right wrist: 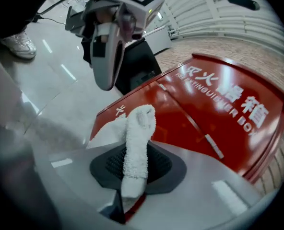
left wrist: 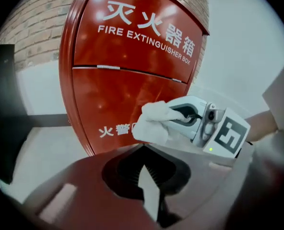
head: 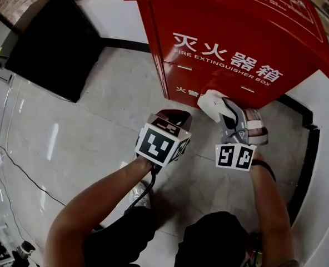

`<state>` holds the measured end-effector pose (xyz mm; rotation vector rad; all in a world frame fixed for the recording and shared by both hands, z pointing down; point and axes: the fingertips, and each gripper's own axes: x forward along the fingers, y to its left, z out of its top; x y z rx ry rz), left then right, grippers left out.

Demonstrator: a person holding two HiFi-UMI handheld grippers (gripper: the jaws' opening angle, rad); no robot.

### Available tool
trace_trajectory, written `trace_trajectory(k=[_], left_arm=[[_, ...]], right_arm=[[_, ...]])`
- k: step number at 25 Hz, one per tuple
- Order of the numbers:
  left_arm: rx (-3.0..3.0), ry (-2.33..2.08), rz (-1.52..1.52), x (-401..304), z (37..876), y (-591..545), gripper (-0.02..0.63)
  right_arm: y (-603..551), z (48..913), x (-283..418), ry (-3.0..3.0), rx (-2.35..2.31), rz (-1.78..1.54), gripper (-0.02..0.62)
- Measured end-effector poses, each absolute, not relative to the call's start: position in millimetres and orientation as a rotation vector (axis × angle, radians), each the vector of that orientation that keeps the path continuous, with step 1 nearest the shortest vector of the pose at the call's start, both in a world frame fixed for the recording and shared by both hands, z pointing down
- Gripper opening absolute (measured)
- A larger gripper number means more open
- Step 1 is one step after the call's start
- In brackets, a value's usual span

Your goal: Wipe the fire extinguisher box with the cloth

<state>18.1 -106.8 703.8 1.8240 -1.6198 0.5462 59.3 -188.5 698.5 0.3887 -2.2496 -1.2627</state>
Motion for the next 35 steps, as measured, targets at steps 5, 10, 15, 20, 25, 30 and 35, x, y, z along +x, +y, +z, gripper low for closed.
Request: trace_trajectory(k=[5, 10, 15, 20, 25, 30, 35], left_arm=[[1.798, -1.602, 0.541, 23.5, 723.9, -93.8, 0.0], [1.789, -1.595, 0.554, 27.4, 731.8, -80.6, 0.0], [1.812, -1.588, 0.599, 35.0, 732.4, -79.9, 0.0], [1.866, -1.598, 0.667, 41.0, 706.4, -93.9, 0.0], [1.988, -1.627, 0.624, 57.7, 644.0, -128.7, 0.0], [2.061, -1.637, 0.574, 75.1, 599.0, -154.2, 0.0], [2.111, -1.625, 0.573, 93.1, 584.0, -167.0, 0.0]], right_arm=[[-190.3, 794.1, 60.3, -2.158, 0.265, -1.153, 0.087], [-190.9, 844.7, 66.4, -2.08, 0.23, -1.081, 0.087], [-190.9, 821.0, 71.0, -2.136, 0.237, -0.986, 0.086], [-179.2, 710.5, 86.6, -2.269, 0.287, -1.047, 0.086], [-176.9, 545.8, 108.3, -2.363, 0.465, -1.281, 0.086], [-192.7, 430.5, 133.0, -2.343, 0.677, -1.477, 0.086], [-206.5, 415.1, 141.7, -2.306, 0.712, -1.531, 0.087]])
